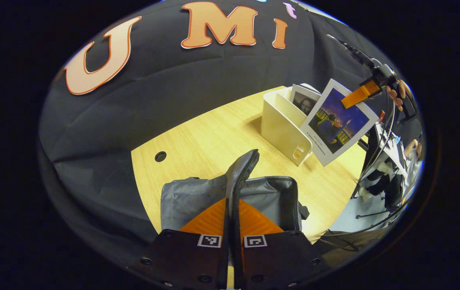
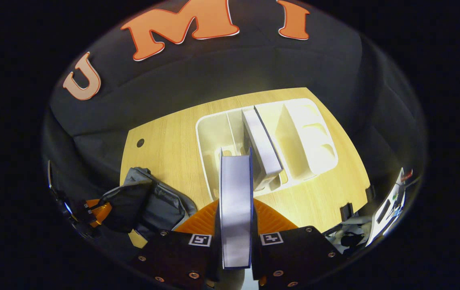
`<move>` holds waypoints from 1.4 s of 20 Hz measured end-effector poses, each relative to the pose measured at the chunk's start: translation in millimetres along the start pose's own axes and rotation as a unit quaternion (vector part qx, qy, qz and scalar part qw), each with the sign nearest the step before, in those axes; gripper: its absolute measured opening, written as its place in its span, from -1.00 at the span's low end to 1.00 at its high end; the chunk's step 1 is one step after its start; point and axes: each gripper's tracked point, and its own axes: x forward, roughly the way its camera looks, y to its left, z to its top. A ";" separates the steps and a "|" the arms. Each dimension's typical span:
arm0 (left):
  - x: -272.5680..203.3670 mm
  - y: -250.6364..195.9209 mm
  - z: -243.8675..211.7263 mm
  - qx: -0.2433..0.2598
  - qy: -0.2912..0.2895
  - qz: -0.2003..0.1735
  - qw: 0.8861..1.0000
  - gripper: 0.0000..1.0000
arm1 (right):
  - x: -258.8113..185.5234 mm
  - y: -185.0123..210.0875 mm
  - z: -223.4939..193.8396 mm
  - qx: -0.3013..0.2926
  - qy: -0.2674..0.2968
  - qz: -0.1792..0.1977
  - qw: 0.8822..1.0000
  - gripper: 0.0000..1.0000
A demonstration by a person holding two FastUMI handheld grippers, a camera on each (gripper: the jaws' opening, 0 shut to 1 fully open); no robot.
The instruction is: Open the schoolbag, grab two books from the bookshelf and put them into the schoolbag.
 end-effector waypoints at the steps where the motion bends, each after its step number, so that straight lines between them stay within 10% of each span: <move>1: 2.2 -1.9 -0.9 0.007 0.004 -0.004 1.000 -0.87 | -7.0 -0.6 -9.6 0.011 -0.002 0.003 1.000 -0.41; 14: 7.0 -7.5 4.2 0.023 -0.004 -0.017 1.000 -0.88 | -71.2 27.1 -77.2 0.144 -0.078 0.085 0.983 -0.42; 28: 5.9 -11.9 3.0 0.005 0.002 0.002 1.000 -0.89 | -3.1 144.8 -118.6 0.248 -0.058 0.280 0.926 -0.43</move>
